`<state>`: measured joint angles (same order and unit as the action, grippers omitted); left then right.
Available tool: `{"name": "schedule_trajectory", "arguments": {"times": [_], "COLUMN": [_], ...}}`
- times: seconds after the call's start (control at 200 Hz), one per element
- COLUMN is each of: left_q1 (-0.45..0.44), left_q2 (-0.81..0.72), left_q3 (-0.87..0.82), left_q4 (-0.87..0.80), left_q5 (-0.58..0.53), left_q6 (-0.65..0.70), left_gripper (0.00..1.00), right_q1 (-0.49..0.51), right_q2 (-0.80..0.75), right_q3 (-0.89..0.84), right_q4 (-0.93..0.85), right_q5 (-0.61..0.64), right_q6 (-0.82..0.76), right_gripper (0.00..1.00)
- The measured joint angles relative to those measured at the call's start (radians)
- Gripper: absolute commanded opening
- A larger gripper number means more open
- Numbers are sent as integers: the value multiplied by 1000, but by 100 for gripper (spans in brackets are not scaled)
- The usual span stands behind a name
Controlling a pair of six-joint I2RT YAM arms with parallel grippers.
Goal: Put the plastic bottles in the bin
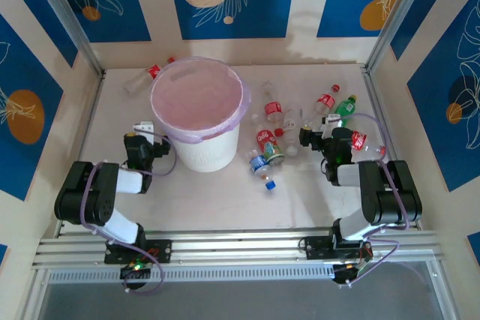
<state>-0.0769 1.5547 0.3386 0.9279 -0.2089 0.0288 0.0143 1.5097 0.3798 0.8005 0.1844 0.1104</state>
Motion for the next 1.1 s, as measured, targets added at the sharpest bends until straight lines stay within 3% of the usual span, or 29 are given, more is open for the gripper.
{"name": "schedule_trajectory", "arguments": {"times": [0.91,1.005,1.1], "left_q1": [0,-2,-4], "left_q2": [-2,-69,-229], "left_q3": [1,3,13], "left_q4": [-3,-78,-181], "left_q5": [0,-13,-54], "left_q6": [0,-4,-21], "left_gripper": [100,100,100], "right_q1": [-1,-1,-1], "right_q2": [0,-19,-97], "right_q3": [2,38,98], "right_q4": [-6,-89,-217], "right_q5": [-1,-1,1], "right_q6": [4,5,6], "right_gripper": [99,99,99]}}
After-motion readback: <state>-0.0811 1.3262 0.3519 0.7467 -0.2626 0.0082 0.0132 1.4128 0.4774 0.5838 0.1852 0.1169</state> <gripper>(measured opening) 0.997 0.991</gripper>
